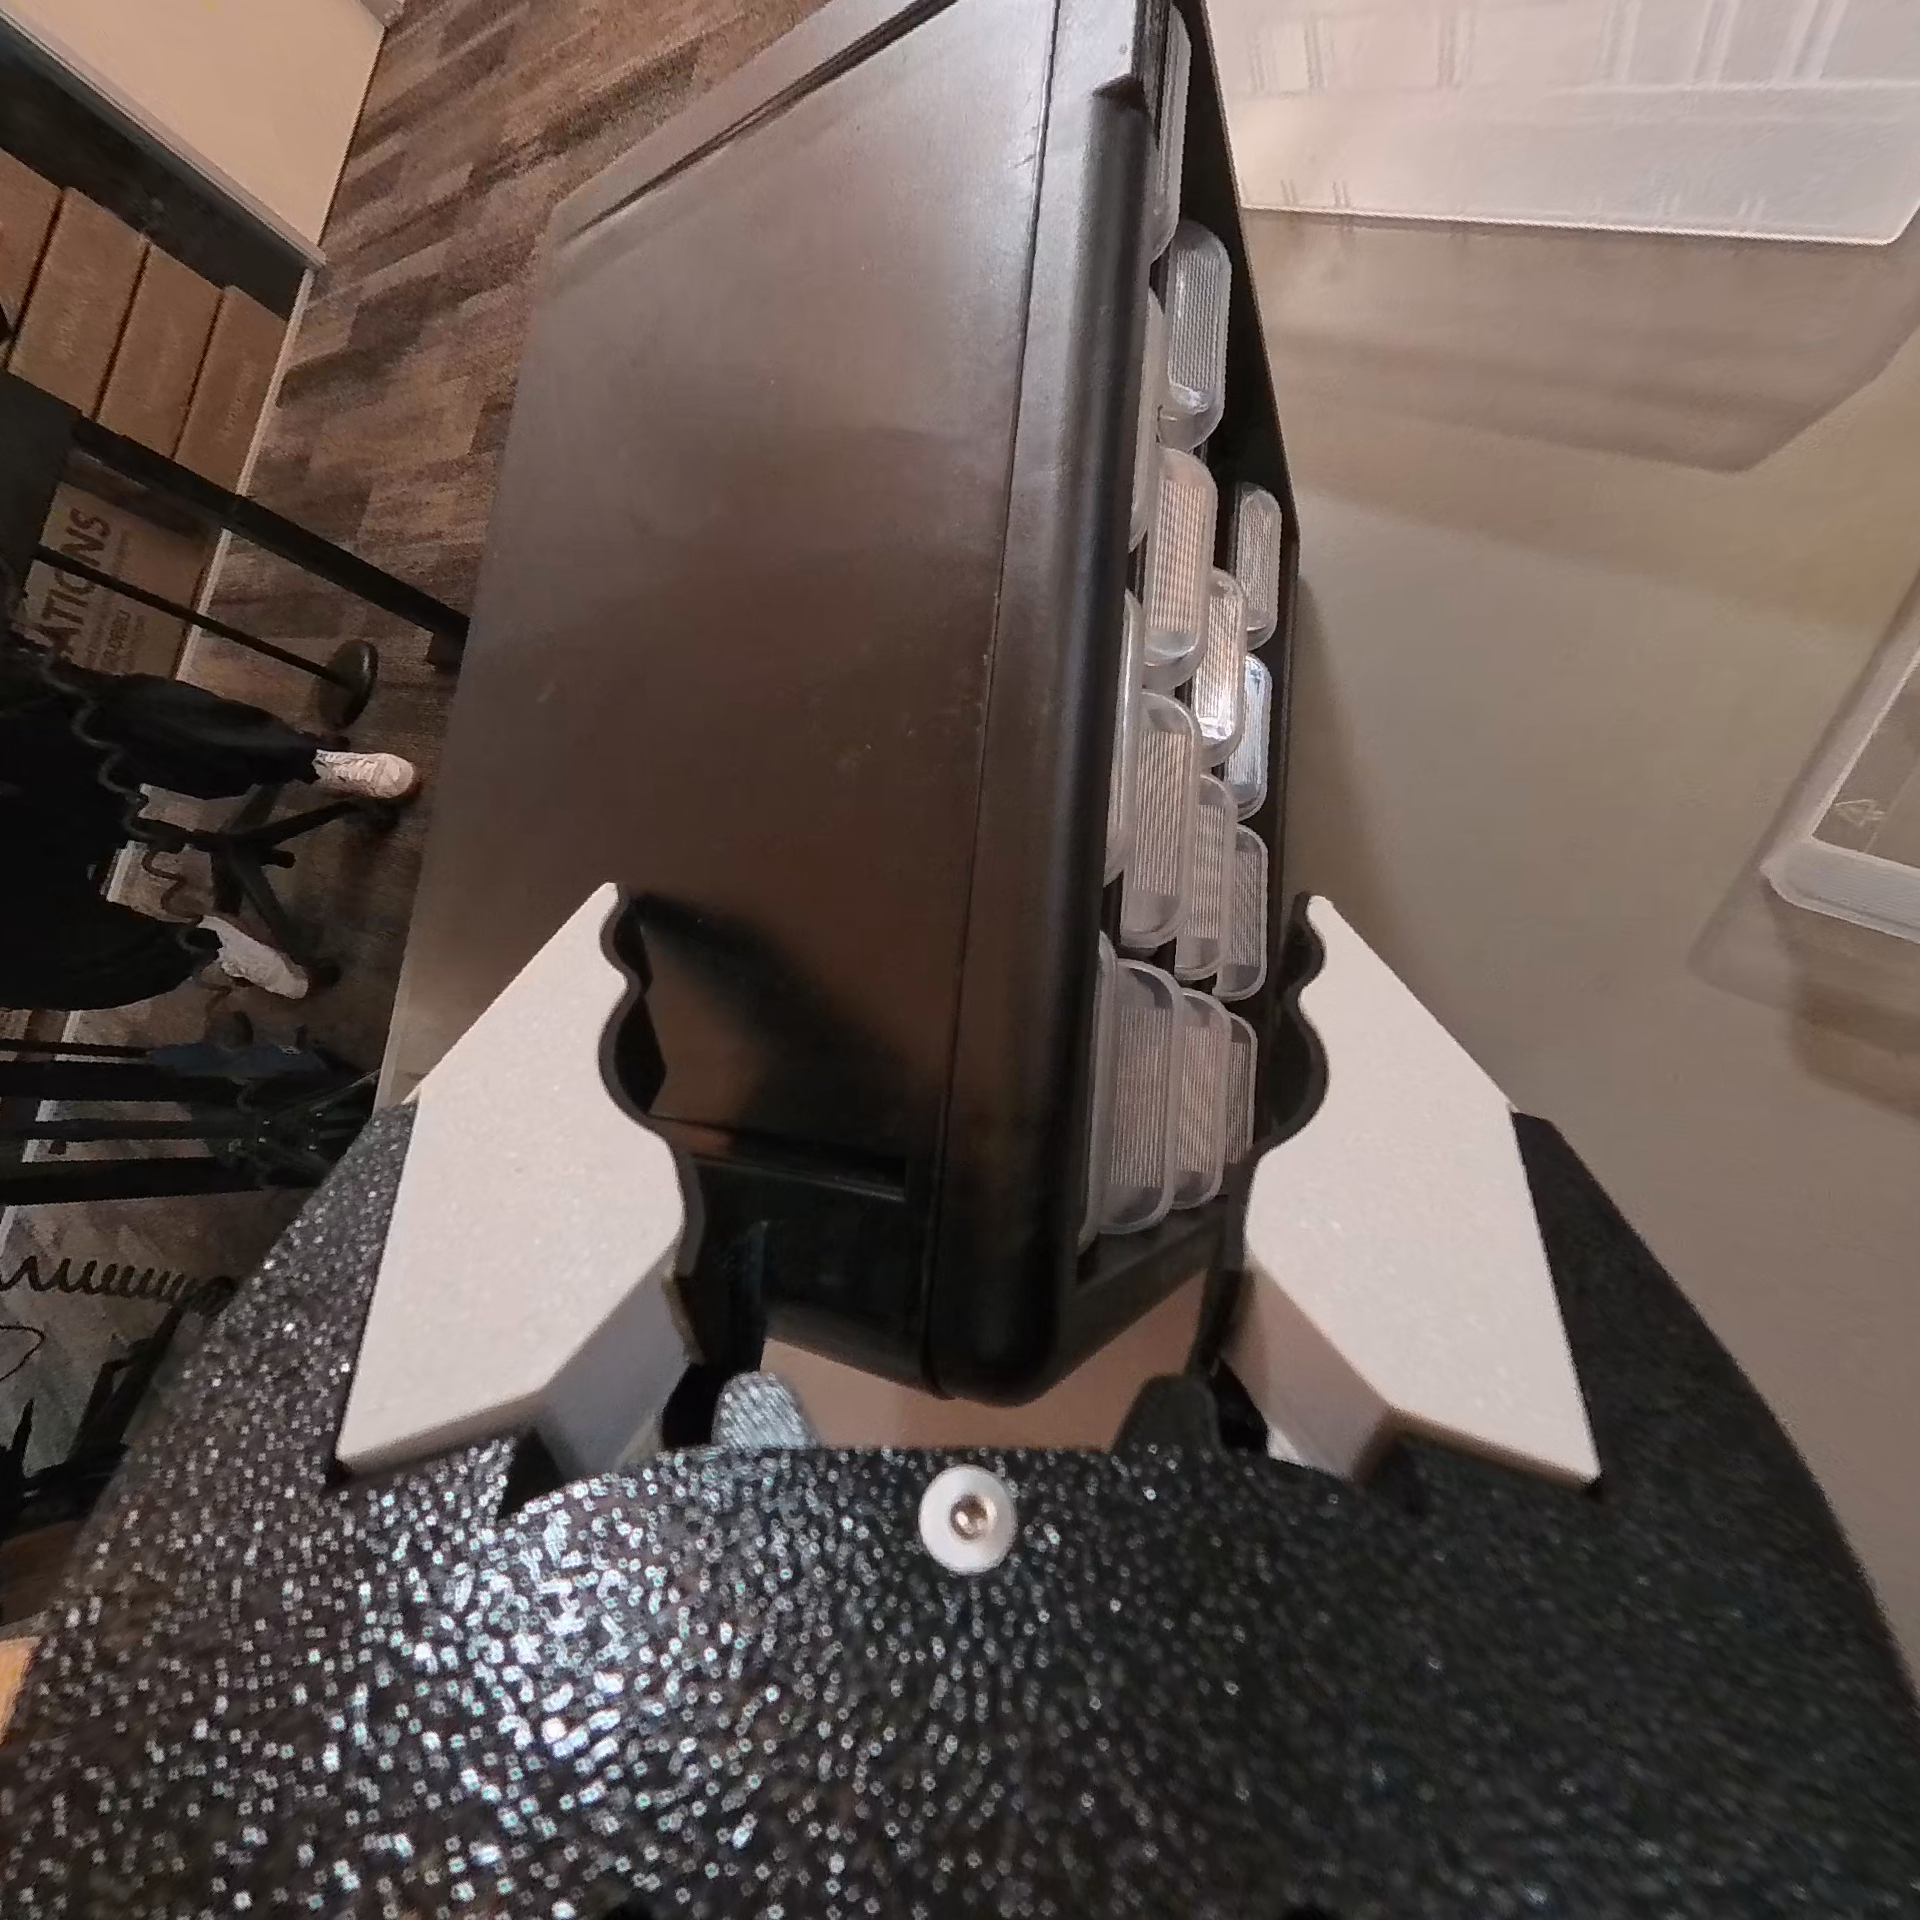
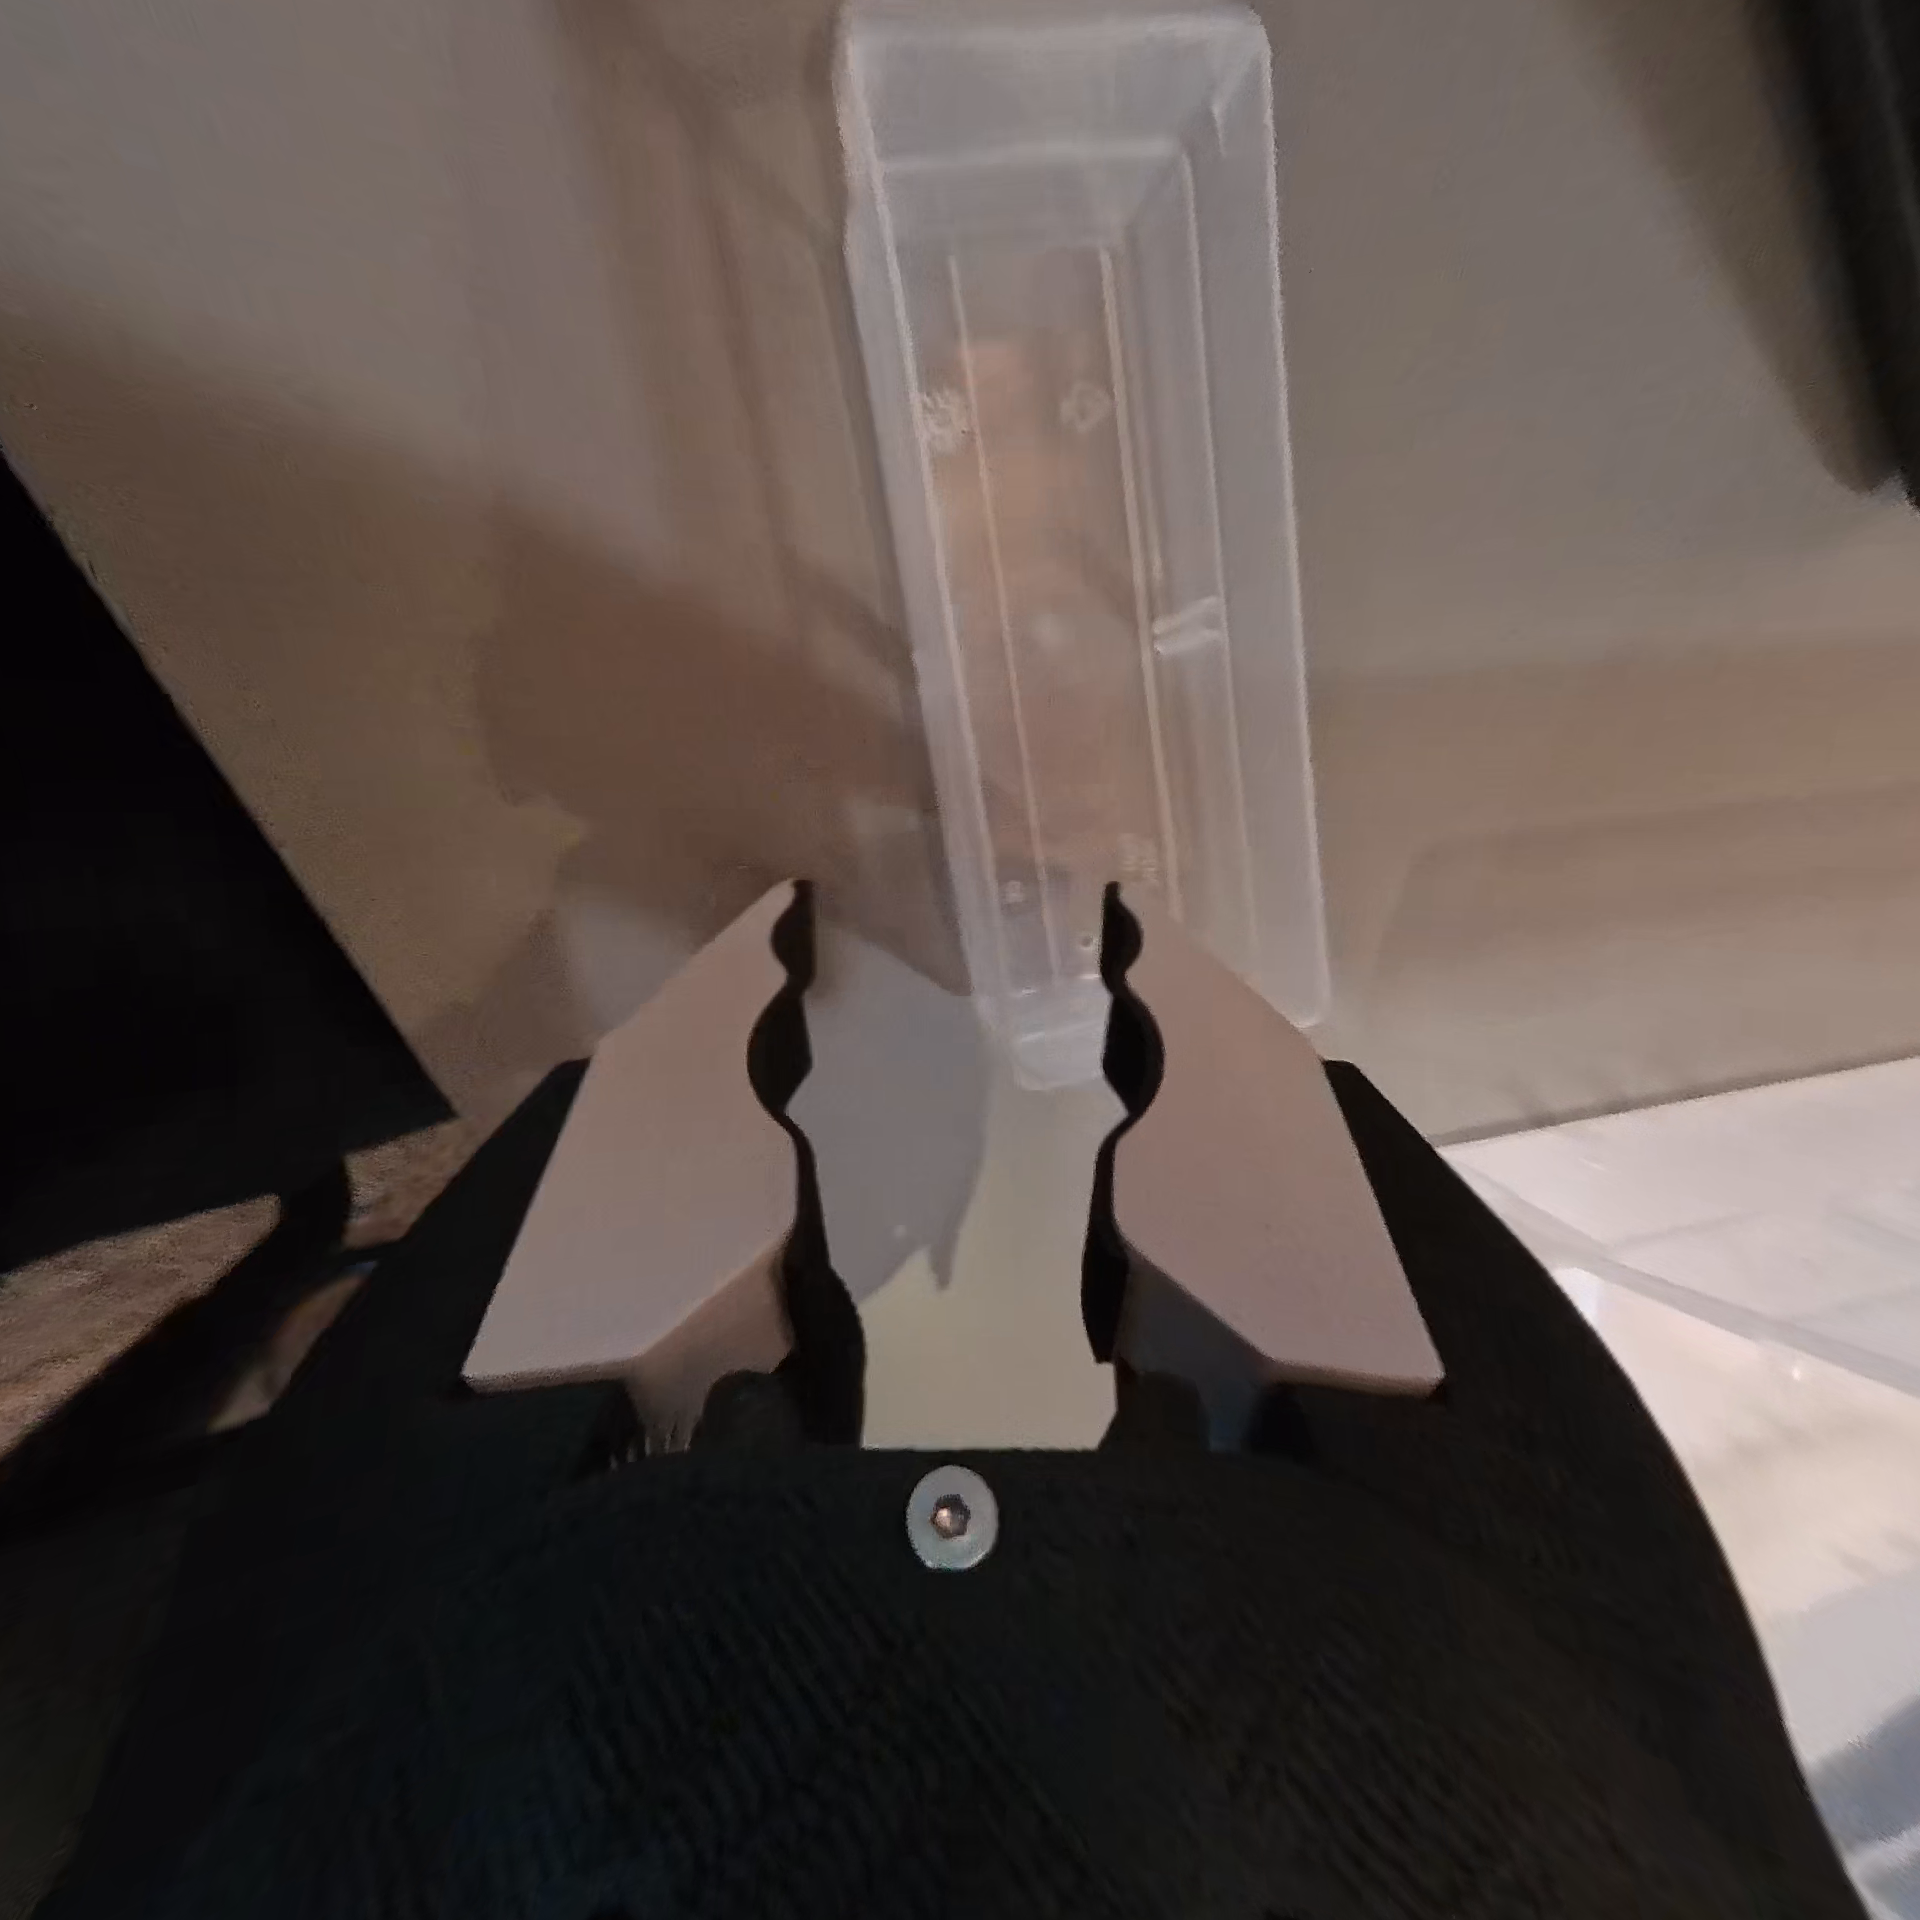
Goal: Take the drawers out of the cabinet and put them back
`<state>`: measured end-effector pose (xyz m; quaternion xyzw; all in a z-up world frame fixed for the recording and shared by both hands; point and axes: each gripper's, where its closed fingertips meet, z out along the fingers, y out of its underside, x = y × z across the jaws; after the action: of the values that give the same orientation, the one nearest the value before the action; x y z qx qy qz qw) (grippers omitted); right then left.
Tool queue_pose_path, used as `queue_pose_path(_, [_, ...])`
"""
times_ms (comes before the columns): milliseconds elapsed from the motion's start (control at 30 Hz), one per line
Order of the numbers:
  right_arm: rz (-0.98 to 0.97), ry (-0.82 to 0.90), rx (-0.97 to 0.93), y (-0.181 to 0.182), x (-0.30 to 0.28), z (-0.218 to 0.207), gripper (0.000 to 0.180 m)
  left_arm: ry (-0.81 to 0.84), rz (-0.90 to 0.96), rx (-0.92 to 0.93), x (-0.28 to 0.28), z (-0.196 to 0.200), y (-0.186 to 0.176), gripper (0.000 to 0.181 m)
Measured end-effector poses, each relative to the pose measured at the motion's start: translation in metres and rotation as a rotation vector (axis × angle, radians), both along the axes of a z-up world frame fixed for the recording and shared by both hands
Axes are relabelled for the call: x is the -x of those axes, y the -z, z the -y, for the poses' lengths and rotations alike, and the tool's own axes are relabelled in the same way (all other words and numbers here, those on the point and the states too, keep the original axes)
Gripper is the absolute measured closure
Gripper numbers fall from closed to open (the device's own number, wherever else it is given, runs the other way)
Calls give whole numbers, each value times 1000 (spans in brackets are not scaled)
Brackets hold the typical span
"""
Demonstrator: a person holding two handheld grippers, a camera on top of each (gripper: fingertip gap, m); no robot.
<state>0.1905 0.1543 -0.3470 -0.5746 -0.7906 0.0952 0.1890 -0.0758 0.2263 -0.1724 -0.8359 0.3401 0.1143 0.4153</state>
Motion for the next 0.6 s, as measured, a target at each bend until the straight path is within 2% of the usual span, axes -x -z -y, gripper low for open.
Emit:
queue_pose_path(67, [16, -44, -40, 1, -1, -10, 149, 0, 2, 1, 0, 0, 0, 63])
queue_pose_path(167, [69, -135, -126, 2, 0, -25, 171, 0, 6, 5, 0, 0, 0, 63])
queue_pose_path(267, [157, -323, -226, 5, 0, -35, 179, -2, 8, 9, -1, 0, 0, 62])
queue_pose_path(333, [220, -452, -306, 6, 2, -45, 180, -3, 12, 11, -1, 0, 0, 62])
queue_pose_path(433, [291, -551, -419, 2, 14, -65, 177, -4, 19, 15, -1, 0, 0, 61])
queue_pose_path(533, [293, -563, -460, -7, 29, -73, 153, -6, 27, 20, -2, 0, -1, 61])
queue_pose_path(600, [288, -477, -444, -17, 31, -78, 137, -5, 30, 22, -2, 0, -1, 61])
